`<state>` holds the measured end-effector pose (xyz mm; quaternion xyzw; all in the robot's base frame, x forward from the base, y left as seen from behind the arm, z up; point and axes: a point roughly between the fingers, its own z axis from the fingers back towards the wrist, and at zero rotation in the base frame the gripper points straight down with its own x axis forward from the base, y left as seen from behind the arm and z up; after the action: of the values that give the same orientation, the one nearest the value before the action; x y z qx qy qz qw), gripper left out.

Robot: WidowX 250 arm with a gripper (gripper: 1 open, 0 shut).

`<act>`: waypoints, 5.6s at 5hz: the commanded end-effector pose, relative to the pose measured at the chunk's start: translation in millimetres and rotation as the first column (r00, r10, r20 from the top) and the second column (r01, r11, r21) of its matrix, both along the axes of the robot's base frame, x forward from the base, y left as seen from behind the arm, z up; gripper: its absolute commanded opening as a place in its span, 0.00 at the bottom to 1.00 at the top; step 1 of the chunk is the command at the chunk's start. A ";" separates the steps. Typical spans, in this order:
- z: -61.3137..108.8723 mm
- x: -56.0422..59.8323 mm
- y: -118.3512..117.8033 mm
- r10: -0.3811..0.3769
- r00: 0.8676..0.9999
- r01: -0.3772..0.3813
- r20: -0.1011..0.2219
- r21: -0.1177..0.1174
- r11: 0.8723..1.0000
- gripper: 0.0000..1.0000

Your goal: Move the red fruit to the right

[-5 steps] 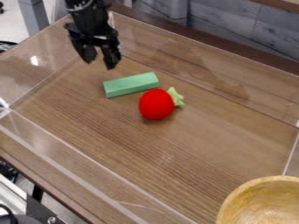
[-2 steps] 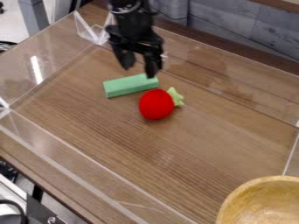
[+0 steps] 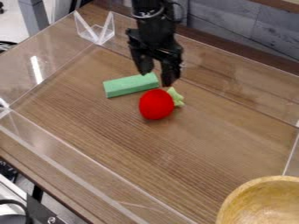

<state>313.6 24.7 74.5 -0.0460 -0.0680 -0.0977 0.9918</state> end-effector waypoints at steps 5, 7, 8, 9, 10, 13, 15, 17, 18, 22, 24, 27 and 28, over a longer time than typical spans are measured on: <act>-40.1 -14.7 -10.1 -0.137 0.990 0.139 -0.029 0.067 0.988 1.00; -50.4 -20.7 -20.6 -0.131 0.991 0.133 -0.039 0.070 0.989 0.00; -53.1 -29.6 -36.2 -0.099 0.994 0.101 -0.035 0.059 0.993 0.00; -55.4 -25.7 -47.5 -0.059 0.998 0.061 -0.037 0.035 0.998 1.00; -56.3 -22.4 -55.5 -0.036 0.999 0.037 -0.037 0.027 0.999 1.00; -56.9 -30.1 -44.7 0.053 0.998 -0.052 -0.034 0.042 0.998 1.00; -57.0 -33.7 -52.9 0.117 0.993 -0.116 -0.032 0.042 0.992 0.00; -18.3 -5.9 -45.9 0.197 0.980 -0.197 0.014 0.015 0.980 0.00; 7.8 14.7 -51.7 0.196 0.979 -0.196 0.049 -0.001 0.981 0.00; -14.1 64.3 -49.7 0.139 0.990 -0.140 0.036 0.014 0.990 0.00; -3.2 60.2 -38.1 0.169 0.984 -0.170 0.055 0.009 0.985 0.00; 21.6 64.5 -28.1 0.162 0.983 -0.162 0.084 -0.003 0.987 0.00; 9.2 66.0 -27.7 0.146 0.986 -0.146 0.080 0.004 0.989 0.00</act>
<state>370.4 -5.4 59.6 -0.0356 -0.0737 -0.0224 0.9964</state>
